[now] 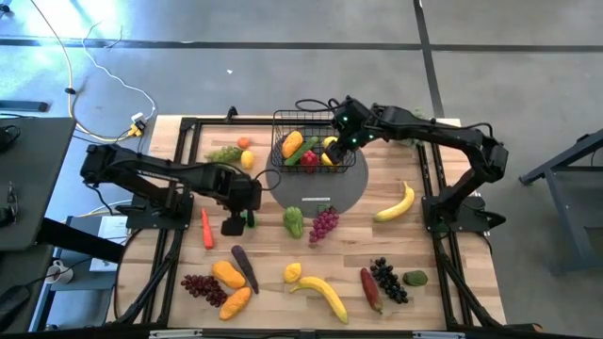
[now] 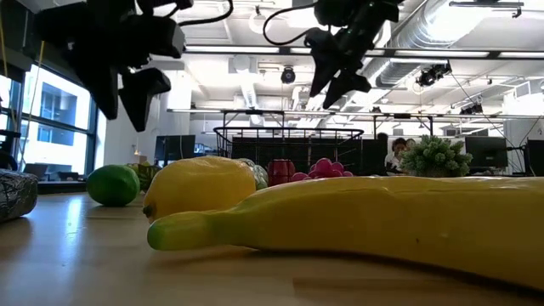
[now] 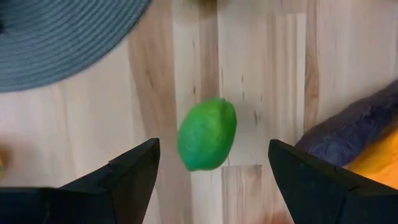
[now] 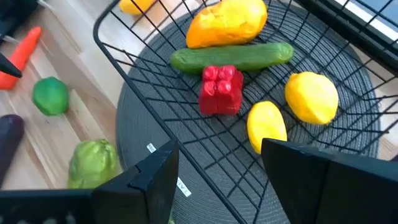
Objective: Build produce basket
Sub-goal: Put the green lime into the wire basket
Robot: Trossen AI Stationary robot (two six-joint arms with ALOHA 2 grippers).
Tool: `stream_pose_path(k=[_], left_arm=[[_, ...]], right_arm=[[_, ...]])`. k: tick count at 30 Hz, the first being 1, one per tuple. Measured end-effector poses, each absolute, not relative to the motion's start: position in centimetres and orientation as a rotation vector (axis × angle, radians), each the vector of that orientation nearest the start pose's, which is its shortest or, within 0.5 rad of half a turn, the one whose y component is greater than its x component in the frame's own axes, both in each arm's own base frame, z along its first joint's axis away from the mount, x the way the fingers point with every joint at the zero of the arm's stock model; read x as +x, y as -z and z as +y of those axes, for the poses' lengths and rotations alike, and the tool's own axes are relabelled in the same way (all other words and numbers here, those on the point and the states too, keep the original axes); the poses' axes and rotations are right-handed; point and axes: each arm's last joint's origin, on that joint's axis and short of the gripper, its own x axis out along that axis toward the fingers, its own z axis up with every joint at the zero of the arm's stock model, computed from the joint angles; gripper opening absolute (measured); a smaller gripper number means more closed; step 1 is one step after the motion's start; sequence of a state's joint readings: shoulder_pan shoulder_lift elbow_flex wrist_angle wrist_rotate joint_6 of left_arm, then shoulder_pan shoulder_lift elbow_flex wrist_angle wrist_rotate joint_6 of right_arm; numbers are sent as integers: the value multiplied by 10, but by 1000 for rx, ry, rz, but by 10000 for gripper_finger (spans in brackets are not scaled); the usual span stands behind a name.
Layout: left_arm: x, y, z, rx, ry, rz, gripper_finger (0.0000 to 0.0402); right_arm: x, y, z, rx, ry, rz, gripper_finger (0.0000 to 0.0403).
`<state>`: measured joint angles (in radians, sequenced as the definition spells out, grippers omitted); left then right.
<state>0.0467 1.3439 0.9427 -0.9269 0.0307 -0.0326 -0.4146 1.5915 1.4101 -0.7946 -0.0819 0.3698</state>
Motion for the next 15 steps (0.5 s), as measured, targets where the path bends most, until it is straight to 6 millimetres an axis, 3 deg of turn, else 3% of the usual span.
stream_pose_path(k=[15], left_arm=[[250,-186,6,-79,-15,1462,291]], right_arm=[[304,-300,-125,594,488,926,208]])
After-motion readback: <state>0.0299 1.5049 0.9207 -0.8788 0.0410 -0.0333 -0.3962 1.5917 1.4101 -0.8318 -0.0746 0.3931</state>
